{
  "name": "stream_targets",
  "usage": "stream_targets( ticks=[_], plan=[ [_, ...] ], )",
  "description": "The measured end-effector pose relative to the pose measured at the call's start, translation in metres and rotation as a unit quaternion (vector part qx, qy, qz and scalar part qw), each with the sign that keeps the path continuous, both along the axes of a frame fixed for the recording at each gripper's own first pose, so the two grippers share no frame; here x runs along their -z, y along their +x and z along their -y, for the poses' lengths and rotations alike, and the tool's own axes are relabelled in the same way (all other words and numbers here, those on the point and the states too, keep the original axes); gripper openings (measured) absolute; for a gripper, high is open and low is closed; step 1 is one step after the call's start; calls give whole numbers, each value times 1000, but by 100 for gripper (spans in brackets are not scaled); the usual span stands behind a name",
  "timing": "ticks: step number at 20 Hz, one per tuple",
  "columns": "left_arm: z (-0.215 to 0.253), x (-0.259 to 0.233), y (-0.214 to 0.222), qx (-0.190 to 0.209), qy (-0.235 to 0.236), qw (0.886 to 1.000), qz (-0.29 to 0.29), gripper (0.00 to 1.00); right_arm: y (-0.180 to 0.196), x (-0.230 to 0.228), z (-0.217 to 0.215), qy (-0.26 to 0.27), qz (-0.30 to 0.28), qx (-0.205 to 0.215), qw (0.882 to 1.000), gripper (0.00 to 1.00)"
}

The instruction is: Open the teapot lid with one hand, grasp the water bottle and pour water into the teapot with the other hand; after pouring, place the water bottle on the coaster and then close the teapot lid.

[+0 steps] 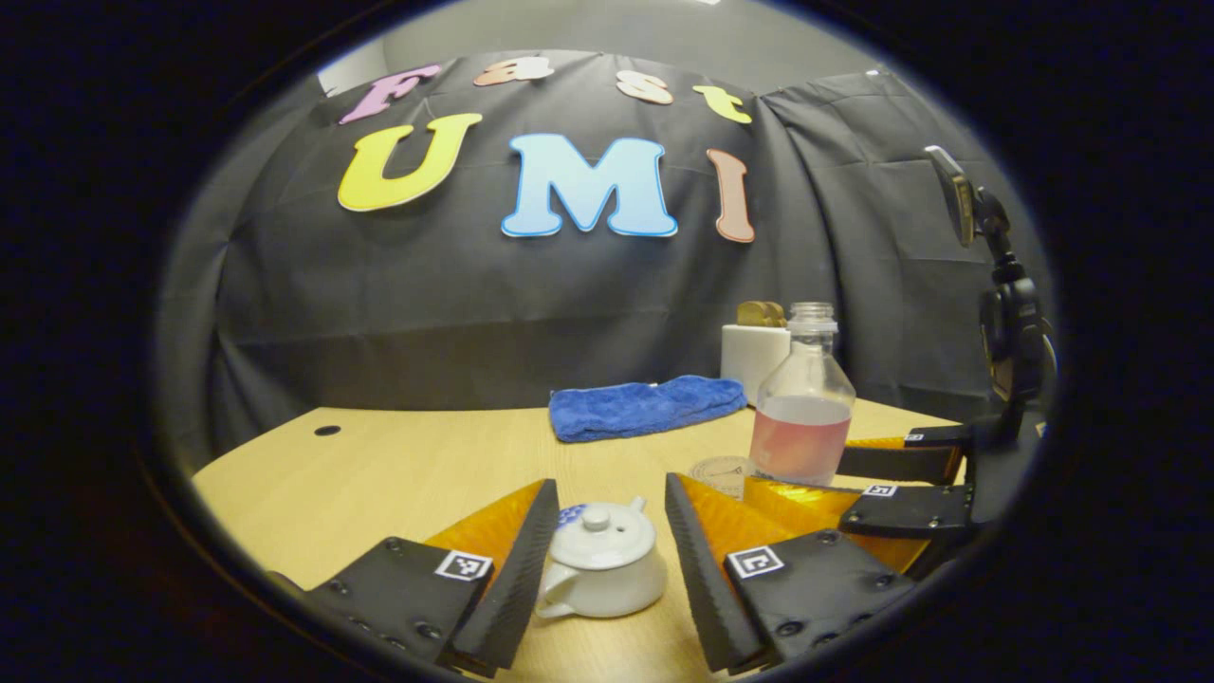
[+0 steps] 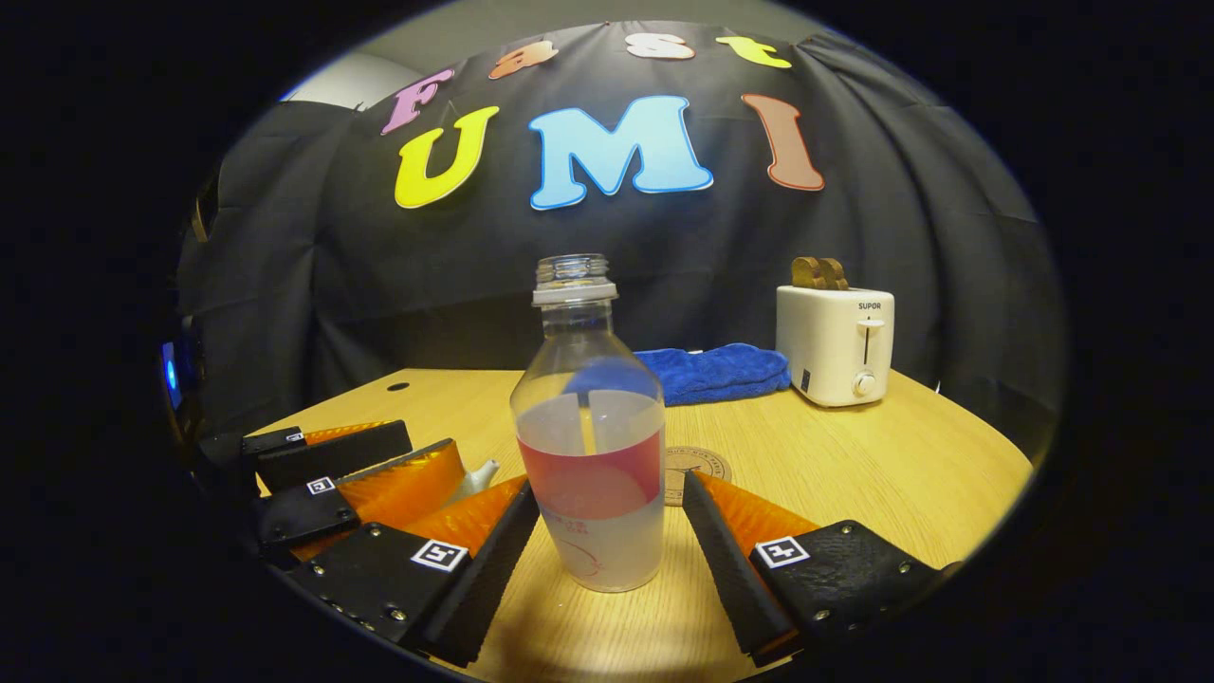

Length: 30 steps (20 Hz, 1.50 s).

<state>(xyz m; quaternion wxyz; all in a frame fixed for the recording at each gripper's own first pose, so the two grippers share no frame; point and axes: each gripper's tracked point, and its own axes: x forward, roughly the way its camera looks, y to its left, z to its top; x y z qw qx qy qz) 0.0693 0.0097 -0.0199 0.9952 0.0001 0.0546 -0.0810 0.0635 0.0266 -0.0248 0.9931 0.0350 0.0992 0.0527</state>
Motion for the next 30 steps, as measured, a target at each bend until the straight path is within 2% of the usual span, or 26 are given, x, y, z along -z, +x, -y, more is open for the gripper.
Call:
stream_targets(
  ticks=[5, 18, 21, 23, 25, 30],
  plan=[
    [1, 4, 1, 2, 5, 1000, -12, 46, 1, 2, -2, -5, -4, -5, 1000, 95],
    [-4, 2, 1, -6, 3, 1000, -13, 47, 4, 9, -1, 7, -32, -8, 999, 94],
    [-2, 5, 2, -9, 19, 1000, -20, 47, 5, 10, 0, 7, -33, -6, 999, 94],
    [-11, 1, 4, -27, 27, 999, -14, 48, 5, 10, 0, 8, -35, -6, 999, 95],
    [-13, 3, 5, -26, 16, 999, -16, 25, 5, 10, 0, 9, -36, -7, 999, 94],
    [-12, 4, 5, -23, 14, 1000, -15, 24, 6, 9, 0, 11, -37, -7, 999, 94]
  ],
)
